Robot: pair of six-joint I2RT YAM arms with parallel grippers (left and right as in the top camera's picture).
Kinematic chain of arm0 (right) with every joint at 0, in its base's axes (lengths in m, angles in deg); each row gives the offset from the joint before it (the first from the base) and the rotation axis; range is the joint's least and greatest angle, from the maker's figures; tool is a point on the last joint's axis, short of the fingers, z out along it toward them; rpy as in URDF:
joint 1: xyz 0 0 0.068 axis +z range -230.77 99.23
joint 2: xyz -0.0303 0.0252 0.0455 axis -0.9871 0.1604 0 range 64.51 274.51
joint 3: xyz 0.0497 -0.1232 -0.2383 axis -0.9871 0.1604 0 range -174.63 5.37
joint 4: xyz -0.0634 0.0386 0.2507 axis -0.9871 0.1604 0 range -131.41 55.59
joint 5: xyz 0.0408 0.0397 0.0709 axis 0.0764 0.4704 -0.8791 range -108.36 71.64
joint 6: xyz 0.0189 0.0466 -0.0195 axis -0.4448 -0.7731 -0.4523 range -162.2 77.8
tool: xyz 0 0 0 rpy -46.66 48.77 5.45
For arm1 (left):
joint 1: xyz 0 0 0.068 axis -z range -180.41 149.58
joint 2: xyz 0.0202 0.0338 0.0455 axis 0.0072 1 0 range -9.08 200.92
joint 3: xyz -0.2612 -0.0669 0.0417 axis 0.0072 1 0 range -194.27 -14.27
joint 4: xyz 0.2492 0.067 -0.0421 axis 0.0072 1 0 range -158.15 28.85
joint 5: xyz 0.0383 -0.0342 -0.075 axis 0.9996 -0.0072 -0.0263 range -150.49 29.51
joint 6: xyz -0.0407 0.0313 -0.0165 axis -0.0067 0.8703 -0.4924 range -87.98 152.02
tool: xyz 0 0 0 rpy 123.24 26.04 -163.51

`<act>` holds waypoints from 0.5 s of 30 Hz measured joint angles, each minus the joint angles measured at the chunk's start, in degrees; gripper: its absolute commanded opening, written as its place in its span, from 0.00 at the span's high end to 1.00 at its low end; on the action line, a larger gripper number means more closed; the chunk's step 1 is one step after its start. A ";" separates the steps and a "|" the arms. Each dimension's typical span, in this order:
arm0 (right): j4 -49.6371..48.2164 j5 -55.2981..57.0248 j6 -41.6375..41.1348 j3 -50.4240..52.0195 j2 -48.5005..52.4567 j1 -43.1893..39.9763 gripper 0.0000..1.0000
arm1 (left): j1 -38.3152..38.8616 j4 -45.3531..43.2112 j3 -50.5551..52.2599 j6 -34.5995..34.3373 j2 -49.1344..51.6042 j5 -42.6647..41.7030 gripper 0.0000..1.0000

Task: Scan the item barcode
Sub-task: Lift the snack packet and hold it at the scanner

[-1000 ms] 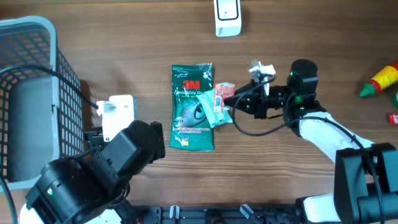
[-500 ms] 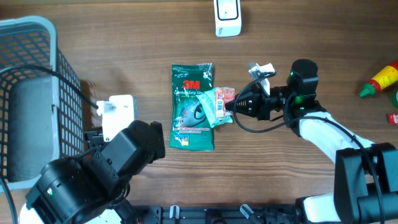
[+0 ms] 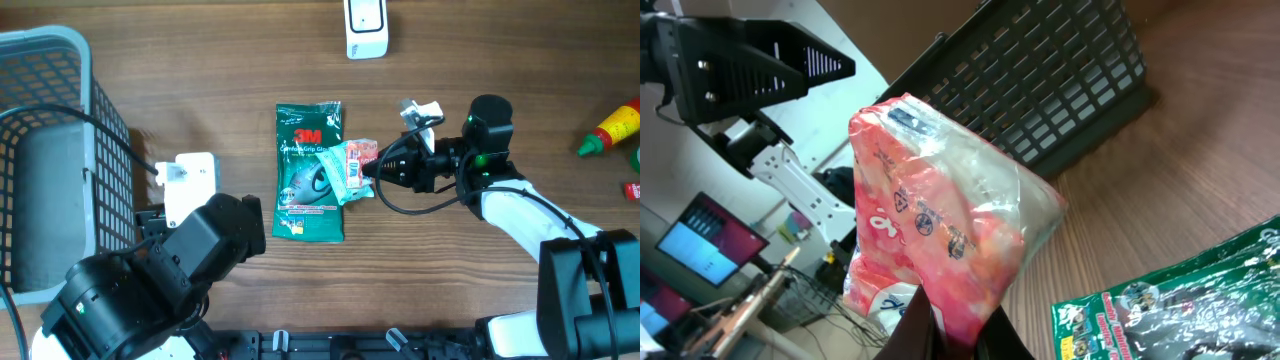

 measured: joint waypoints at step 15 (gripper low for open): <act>3.15 40.37 2.54 -0.55 0.02 0.00 0.96 | 0.00 0.00 0.00 0.02 0.00 0.00 0.00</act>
